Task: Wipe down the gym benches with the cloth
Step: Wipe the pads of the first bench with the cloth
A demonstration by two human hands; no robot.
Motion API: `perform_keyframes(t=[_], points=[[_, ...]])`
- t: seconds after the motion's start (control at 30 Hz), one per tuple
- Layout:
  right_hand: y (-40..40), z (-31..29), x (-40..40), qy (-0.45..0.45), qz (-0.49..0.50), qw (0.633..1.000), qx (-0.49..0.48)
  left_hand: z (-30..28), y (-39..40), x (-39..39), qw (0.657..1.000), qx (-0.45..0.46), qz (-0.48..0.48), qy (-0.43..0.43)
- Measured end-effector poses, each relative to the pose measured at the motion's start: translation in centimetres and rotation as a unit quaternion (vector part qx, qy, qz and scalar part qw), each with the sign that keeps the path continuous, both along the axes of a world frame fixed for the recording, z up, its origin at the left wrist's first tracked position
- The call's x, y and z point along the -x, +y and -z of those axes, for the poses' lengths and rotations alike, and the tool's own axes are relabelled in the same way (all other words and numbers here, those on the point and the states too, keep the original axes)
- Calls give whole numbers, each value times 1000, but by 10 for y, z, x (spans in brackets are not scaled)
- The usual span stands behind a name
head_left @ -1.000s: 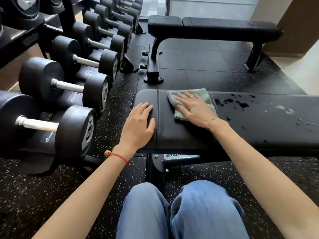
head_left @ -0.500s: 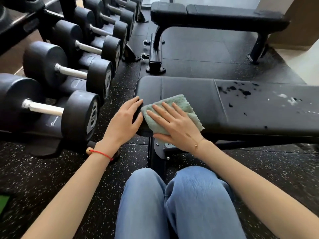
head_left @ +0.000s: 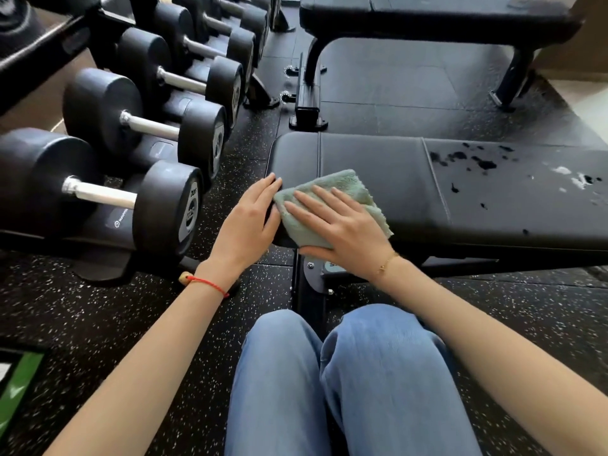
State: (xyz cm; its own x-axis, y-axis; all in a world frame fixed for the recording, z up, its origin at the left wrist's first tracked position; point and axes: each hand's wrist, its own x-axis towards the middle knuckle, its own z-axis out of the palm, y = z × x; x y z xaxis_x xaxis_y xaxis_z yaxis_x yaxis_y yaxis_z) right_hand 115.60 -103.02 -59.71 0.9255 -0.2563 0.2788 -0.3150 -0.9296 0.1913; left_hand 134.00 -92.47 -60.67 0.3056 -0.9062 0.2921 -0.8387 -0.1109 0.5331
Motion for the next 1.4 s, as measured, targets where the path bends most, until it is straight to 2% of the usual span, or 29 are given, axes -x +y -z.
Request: perform_keyframes(t=[0.1,0.2,0.3,0.37,0.43,0.53,0.63,0.73,0.83,0.93,1.03,1.13,1.2,1.27,1.4], points=[[-20,-6,61,-17,14,1000,-11,0,2,1,1000,3,-3,-3],[-45,-13,113,-61,93,991,-77,-1,0,3,1000,-1,-12,-8],[-62,-21,70,-59,158,972,-161,-7,-12,11,999,7,-10,-49],[-55,-24,24,-32,138,972,-187,-14,-24,21,997,13,0,-70],[-44,-22,12,-22,107,977,-182,-19,-38,32,996,17,-2,-86],[-54,-17,72,-49,81,975,-201,-24,-55,48,996,11,-11,-93],[-110,-22,127,-87,214,945,-234,-25,-70,67,997,2,5,-80],[-138,-19,108,-62,320,919,-223,-23,-85,88,996,-13,29,-84],[-97,-21,98,-56,242,940,-234,-19,-97,108,995,-23,46,-87],[-54,-20,153,-53,166,956,-235,-15,-106,124,994,-27,55,-94],[-82,-18,200,-81,259,937,-221,-12,-114,136,995,-28,44,-91],[-151,-21,177,-73,356,904,-227,-11,-119,145,996,-25,1,-81],[-166,-19,132,-52,339,913,-222,-11,-124,152,996,-30,-23,-79],[-150,-17,104,-53,271,932,-234,-12,-130,160,995,-38,-37,-80],[-108,-19,162,-60,107,960,-251,-8,-138,170,993,-51,-51,-93]])
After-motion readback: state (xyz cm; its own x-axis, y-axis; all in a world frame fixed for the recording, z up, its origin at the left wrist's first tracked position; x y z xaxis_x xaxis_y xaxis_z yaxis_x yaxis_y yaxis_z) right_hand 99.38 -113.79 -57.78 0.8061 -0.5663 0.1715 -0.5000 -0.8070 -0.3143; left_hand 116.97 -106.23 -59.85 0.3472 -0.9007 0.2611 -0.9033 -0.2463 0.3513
